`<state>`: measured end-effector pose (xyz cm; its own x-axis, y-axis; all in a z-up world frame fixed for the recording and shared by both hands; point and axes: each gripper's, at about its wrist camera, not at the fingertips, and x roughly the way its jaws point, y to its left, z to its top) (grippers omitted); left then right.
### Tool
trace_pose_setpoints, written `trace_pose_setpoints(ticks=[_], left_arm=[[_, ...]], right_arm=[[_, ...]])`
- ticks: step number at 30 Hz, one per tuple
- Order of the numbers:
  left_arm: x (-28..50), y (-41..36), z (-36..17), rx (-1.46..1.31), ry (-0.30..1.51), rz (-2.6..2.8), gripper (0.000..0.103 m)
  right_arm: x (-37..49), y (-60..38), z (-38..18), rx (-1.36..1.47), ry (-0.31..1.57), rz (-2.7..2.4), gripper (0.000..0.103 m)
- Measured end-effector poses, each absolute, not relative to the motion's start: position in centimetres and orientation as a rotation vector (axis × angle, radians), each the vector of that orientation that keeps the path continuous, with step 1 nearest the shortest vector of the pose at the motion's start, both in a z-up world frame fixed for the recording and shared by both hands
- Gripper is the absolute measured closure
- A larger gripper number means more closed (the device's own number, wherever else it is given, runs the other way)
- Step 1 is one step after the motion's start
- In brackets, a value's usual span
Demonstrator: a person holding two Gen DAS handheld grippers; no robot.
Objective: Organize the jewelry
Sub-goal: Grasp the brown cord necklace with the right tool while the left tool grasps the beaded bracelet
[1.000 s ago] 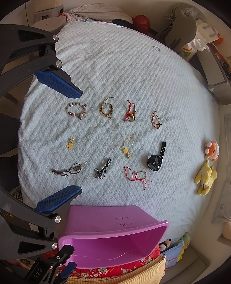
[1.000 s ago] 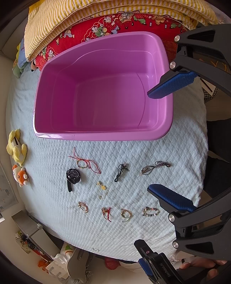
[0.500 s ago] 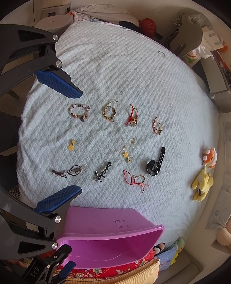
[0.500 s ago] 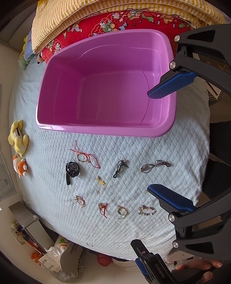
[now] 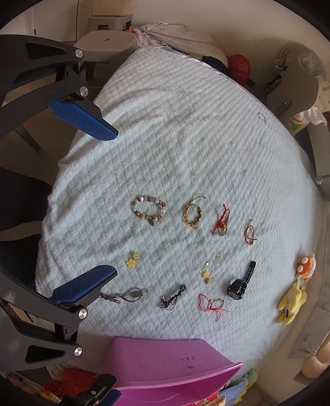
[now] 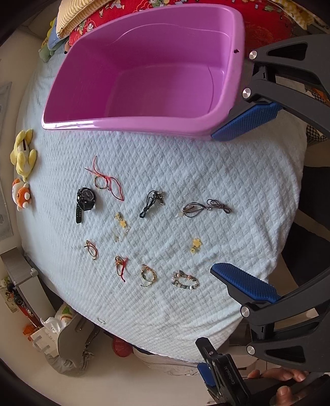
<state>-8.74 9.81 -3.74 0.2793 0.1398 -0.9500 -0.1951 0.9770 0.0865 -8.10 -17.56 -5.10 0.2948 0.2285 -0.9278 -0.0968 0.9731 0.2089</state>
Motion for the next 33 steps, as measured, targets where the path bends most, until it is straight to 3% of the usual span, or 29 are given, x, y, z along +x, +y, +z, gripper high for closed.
trace_pose_setpoints(ticks=[13, 33], left_arm=[[-7.9, 12.9, -10.6, 0.072, 1.221, 0.031, 0.006], [-6.7, 13.0, -23.4, 0.061, 1.067, 0.062, 0.006]], right_arm=[[-12.8, -13.3, -11.0, 0.224, 1.203, -0.015, 0.011], [-11.0, -11.7, -24.3, 0.112, 1.03, -0.081, 0.011]])
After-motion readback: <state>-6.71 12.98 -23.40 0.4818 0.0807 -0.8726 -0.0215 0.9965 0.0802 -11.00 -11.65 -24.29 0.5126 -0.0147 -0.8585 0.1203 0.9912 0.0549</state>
